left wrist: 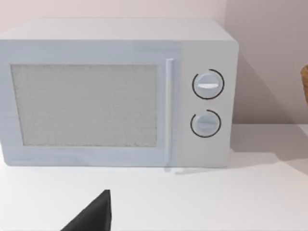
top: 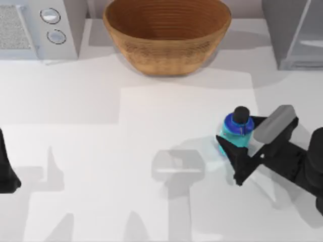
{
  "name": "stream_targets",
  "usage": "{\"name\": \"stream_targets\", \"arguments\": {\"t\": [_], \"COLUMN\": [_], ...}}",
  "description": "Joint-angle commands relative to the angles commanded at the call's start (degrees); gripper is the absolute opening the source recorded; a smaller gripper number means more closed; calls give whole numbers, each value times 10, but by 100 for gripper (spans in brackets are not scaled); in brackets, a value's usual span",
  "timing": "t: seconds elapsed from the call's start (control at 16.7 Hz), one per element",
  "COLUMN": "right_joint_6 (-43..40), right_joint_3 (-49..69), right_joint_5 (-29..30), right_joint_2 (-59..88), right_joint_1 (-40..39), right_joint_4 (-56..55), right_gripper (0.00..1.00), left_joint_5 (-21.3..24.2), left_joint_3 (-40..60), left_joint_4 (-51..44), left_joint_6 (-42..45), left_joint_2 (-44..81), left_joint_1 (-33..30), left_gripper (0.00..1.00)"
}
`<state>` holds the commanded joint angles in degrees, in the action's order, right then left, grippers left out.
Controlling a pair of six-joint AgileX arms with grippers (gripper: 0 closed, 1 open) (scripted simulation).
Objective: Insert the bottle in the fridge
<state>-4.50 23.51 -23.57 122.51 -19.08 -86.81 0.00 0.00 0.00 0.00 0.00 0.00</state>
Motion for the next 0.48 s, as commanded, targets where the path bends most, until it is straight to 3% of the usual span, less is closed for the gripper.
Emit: {"name": "stream_targets", "arguments": {"t": [0.42, 0.48], "right_joint_6": [0, 0], "right_joint_3": [0, 0], "right_joint_5": [0, 0], "right_joint_2": [0, 0], "right_joint_1": [0, 0], "right_joint_4": [0, 0], "right_gripper": [3, 1], "left_joint_5": [0, 0], "left_joint_3": [0, 0], "left_joint_4": [0, 0], "left_joint_6": [0, 0], "left_joint_2": [0, 0], "left_joint_1": [0, 0], "left_gripper": [100, 100]}}
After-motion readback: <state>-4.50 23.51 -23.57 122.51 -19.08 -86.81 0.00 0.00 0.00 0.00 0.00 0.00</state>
